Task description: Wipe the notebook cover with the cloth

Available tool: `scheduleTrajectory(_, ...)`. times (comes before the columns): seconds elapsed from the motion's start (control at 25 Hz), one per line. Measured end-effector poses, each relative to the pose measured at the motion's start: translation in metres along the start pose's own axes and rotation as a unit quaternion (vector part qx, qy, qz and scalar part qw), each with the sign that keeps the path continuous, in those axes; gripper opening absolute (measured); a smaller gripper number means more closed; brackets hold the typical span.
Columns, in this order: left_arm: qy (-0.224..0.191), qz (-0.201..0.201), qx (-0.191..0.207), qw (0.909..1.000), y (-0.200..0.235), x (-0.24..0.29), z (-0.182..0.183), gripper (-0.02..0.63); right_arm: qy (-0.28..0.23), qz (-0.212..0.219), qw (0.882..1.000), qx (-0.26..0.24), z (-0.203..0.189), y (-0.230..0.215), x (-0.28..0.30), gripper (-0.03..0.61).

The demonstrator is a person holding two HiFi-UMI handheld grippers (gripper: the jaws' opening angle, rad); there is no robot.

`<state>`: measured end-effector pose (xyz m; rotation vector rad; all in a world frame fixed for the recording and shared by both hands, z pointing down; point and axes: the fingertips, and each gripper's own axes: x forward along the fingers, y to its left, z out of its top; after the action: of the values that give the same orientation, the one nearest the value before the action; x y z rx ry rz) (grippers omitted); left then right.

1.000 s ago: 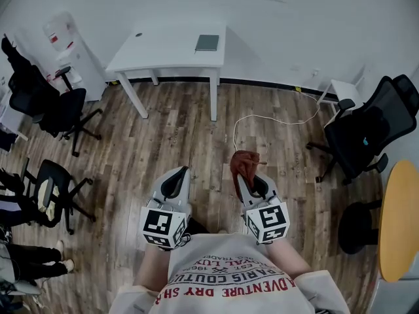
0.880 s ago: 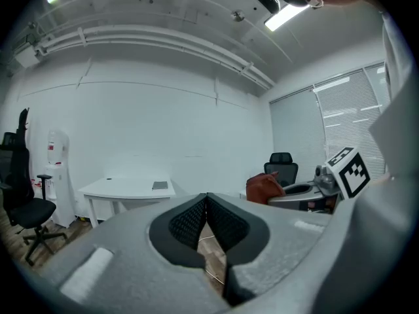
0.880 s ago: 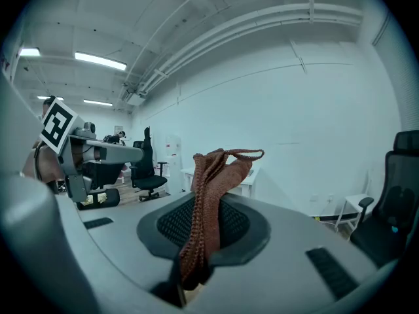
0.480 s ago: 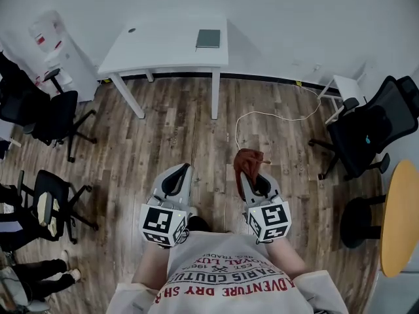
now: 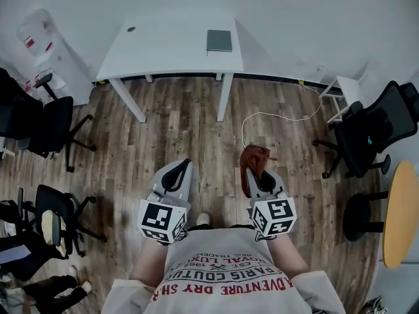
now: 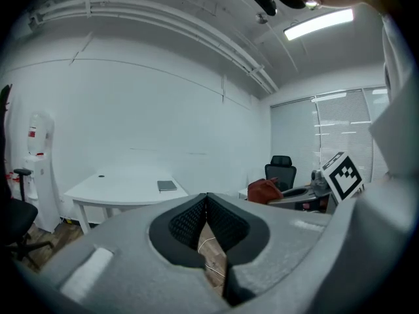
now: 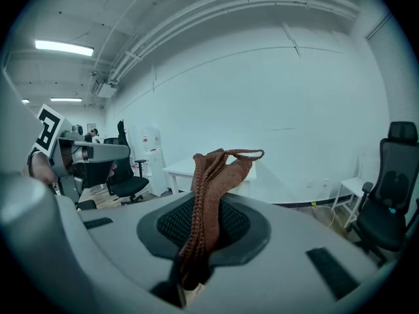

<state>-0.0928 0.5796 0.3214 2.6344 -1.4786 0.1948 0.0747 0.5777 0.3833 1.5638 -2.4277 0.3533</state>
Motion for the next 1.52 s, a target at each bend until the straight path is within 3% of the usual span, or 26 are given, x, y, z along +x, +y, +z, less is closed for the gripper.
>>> scheduleTrajectory(0.24,-0.009,0.010,-0.025,0.9996,0.057,0.008,0.000,0.009,0.013,0.000,1.000,-0.014,0.011,0.021,0.042,0.077)
scheduleTrajectory(0.56,0.004,0.030,-0.036,0.9989,0.103,0.072,-0.007,0.009,0.013,0.010,1.000,-0.008,0.024,-0.012,0.117,0.077)
scheduleTrajectory(1.04,-0.019,0.083,0.011,0.9963,0.150,0.243,0.069,0.009,-0.018,0.063,0.997,-0.039,0.122,-0.132,0.265,0.077)
scheduleTrajectory(1.52,0.006,0.070,-0.017,0.9974,0.190,0.382,0.058,0.009,0.010,0.050,0.998,-0.033,0.140,-0.226,0.370,0.077)
